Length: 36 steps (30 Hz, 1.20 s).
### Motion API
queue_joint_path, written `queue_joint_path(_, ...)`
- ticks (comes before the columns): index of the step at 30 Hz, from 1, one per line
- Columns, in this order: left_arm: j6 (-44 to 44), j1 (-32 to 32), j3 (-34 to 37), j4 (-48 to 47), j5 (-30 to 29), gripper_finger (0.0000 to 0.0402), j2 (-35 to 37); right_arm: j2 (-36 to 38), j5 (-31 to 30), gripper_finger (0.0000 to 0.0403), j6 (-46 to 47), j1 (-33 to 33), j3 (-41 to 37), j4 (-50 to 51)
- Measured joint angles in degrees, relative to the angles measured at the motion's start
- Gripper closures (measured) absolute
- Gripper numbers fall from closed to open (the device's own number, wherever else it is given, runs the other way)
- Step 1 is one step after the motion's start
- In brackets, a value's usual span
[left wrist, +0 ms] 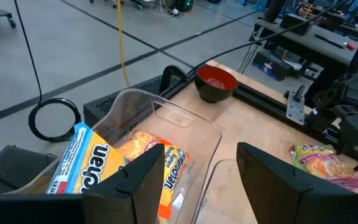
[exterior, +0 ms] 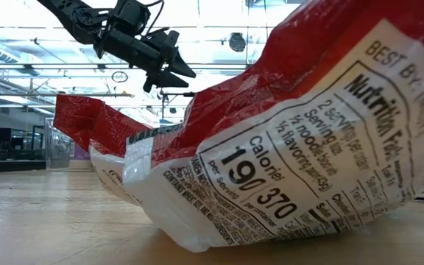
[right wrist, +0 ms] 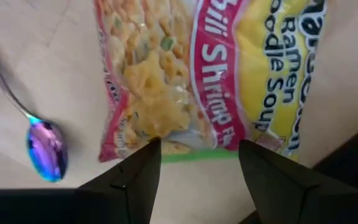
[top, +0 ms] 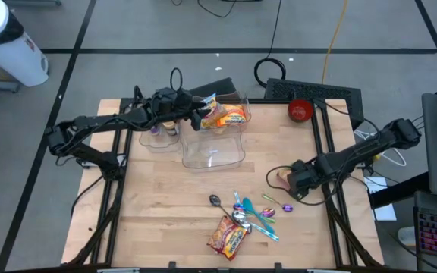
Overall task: Pick & Place Food Item
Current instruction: Put the green noodle pack into the top right transparent bin
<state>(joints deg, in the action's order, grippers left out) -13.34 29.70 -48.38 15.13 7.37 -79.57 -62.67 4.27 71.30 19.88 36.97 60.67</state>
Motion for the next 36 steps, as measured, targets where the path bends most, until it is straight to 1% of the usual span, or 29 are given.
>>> queue_joint_path(3, 0.01, -0.12, 0.00, 0.00, 0.00, 0.0192, 0.00, 1.67, -1.51, 0.0193, -1.19, -1.18, 0.48, 0.17)
queue_joint_path(8, 0.04, -0.12, 0.00, 0.01, 0.00, 0.0192, 0.00, 3.54, -12.84, 0.0193, -6.27, -2.39, 5.43, 1.45)
queue_joint_path(11, 0.07, -0.12, 0.00, 0.03, 0.00, 0.0192, 0.00, 3.93, -18.68, 0.0193, -11.82, -2.81, 7.23, -1.68)
queue_joint_path(14, 0.07, -0.12, 0.00, 0.03, 0.00, 0.0192, 0.00, 3.36, -21.86, 0.0193, -16.96, -4.20, 7.11, -6.69)
queue_joint_path(16, 0.09, -0.12, 0.00, 0.03, -0.02, 0.0192, 0.00, 1.99, -21.75, 0.0193, -21.14, -6.18, 6.63, -8.48)
queue_joint_path(19, 0.11, -0.12, 0.00, 0.03, 0.00, 0.0192, 0.00, -1.29, -19.38, 0.0193, -25.94, -9.69, 6.34, -9.98)
queue_joint_path(22, 0.11, -0.12, 0.00, 0.05, -0.01, 0.0192, 0.00, -4.75, -19.33, 0.0193, -30.20, -12.29, 6.34, -12.00)
queue_joint_path(25, 0.11, -0.12, 0.00, 0.03, 0.00, 0.0192, 0.00, -7.47, -19.14, 0.0193, -33.70, -13.92, 6.31, -16.45)
queue_joint_path(28, 0.09, -0.12, 0.00, 0.03, 0.00, 0.0192, 0.00, -9.59, -17.21, 0.0193, -35.62, -14.56, 6.31, -19.57)
queue_joint_path(31, 0.09, -0.15, 0.00, 0.03, 0.00, 0.0192, 0.00, -11.93, -14.74, 0.0193, -35.84, -14.69, 6.31, -19.87)
queue_joint_path(36, 0.09, -0.21, 0.00, 0.05, 0.00, 0.0192, -0.02, -15.21, -14.53, 0.0193, -35.99, -14.58, 6.31, -19.55)
